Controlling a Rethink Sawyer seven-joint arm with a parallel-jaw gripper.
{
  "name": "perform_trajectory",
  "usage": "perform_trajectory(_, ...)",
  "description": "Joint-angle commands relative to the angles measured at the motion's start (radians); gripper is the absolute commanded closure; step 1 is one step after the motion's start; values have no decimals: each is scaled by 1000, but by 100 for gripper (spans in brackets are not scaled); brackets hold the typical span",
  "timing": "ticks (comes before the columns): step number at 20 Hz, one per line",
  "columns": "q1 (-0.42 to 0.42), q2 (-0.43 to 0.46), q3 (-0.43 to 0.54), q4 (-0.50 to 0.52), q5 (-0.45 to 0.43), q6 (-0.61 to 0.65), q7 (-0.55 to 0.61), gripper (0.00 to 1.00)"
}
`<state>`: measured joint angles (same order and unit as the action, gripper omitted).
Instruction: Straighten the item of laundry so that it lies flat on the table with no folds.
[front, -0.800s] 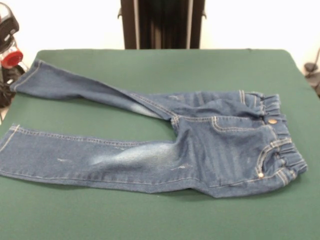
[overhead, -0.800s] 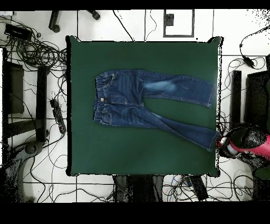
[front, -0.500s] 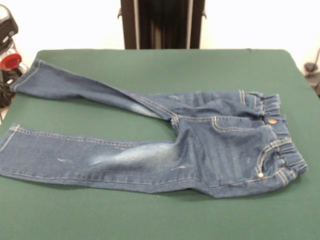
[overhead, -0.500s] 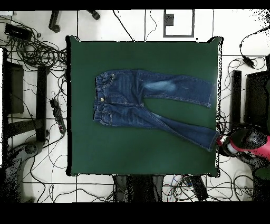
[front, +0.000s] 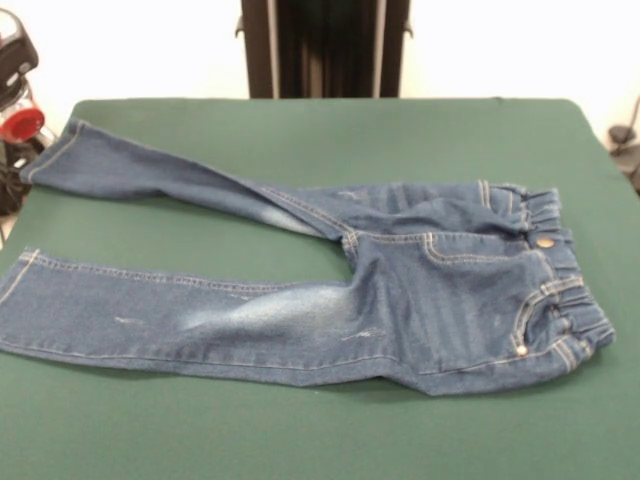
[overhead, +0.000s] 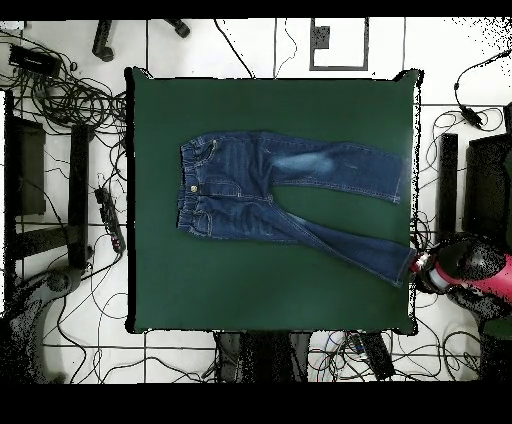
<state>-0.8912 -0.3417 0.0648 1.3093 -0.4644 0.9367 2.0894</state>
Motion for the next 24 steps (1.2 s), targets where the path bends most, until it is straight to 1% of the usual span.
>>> perform_trajectory(1, 81, 20, 56, 110, 69, -111, 130, 0)
perform_trajectory(5, 79, 22, 50, 104, 66, -118, 106, 0)
perform_trajectory(9, 68, 23, 54, 86, 57, -94, 49, 0)
perform_trajectory(12, 52, 13, 61, 96, 56, -73, 9, 0)
perform_trajectory(15, 59, 0, 55, 126, 59, -77, 25, 0)
perform_trajectory(20, 82, -14, 44, 165, 71, -105, 86, 0)
perform_trajectory(24, 84, -29, 43, 193, 76, -124, 101, 0)
